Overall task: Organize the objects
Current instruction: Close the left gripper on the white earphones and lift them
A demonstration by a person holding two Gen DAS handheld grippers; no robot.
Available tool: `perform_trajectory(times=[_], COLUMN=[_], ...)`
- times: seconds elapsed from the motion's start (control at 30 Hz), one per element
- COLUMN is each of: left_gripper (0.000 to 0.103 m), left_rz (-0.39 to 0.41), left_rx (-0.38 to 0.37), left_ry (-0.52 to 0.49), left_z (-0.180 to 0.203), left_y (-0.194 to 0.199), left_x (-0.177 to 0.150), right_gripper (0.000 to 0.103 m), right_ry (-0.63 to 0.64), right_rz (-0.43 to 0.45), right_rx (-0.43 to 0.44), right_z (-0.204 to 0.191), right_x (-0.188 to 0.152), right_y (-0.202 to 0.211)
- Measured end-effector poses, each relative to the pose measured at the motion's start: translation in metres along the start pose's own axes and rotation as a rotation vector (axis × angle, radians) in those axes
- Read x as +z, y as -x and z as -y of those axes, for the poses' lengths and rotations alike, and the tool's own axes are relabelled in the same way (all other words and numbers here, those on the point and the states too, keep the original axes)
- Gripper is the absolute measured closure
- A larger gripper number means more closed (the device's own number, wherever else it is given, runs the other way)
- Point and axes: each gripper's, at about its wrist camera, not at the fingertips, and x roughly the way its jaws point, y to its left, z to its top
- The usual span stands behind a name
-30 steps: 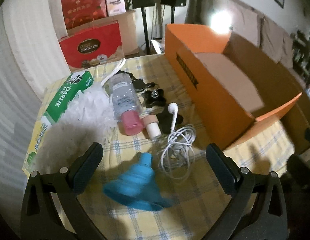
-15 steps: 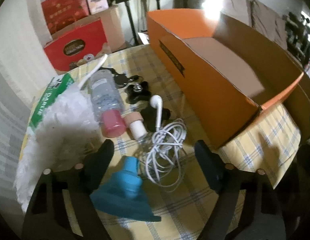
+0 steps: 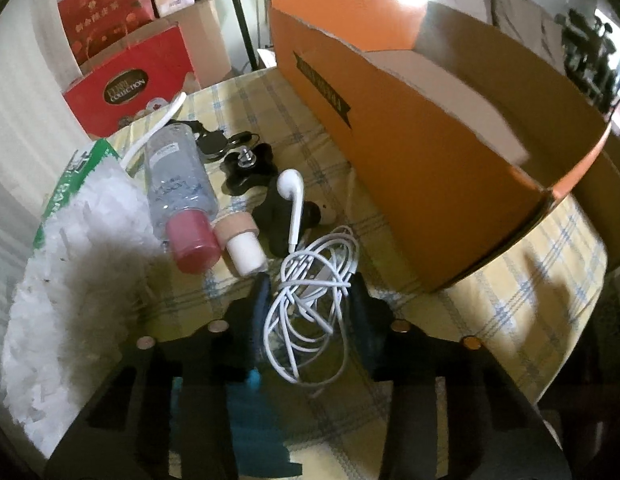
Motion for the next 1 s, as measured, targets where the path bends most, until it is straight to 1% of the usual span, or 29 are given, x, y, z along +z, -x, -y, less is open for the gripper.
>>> perform_trajectory(times=[0.2,0.23,0.37,0.6,0.83,1.0], left_gripper=[0.078,0.078,0.079,0.079,0.079,0.078], left_rz=[0.031,0.044,0.101,0.188,0.257,0.296], left_rx=[-0.041,-0.056,-0.074,-0.114,-0.138,-0.123], left_ry=[0.062,0.073,0.101,0.190,0.266,0.304], left_z=[-0.011,-0.013,-0.020,-0.048,-0.080,-0.099], left_y=[0.007,0.011,0.034,0.078,0.119,0.142], left_x=[0.002,0.002,0.004,0.004,-0.011,-0.029], right_gripper=[0.000,0.000,0.000,0.000,0.000,0.000], right_ry=[0.001,0.001,0.004,0.013,0.047,0.080], right_rz=[-0.004,-0.003,-0.001,0.007,0.021,0.020], right_rx=[0.013,0.012,0.021,0.056,0.100,0.142], right_z=[-0.003,-0.004,-0.006,-0.013,-0.029,-0.045], right_x=[-0.002,-0.002,-0.001,0.000,-0.001,-0.001], right_y=[0.001,0.001,0.003,0.010,0.017,0.019])
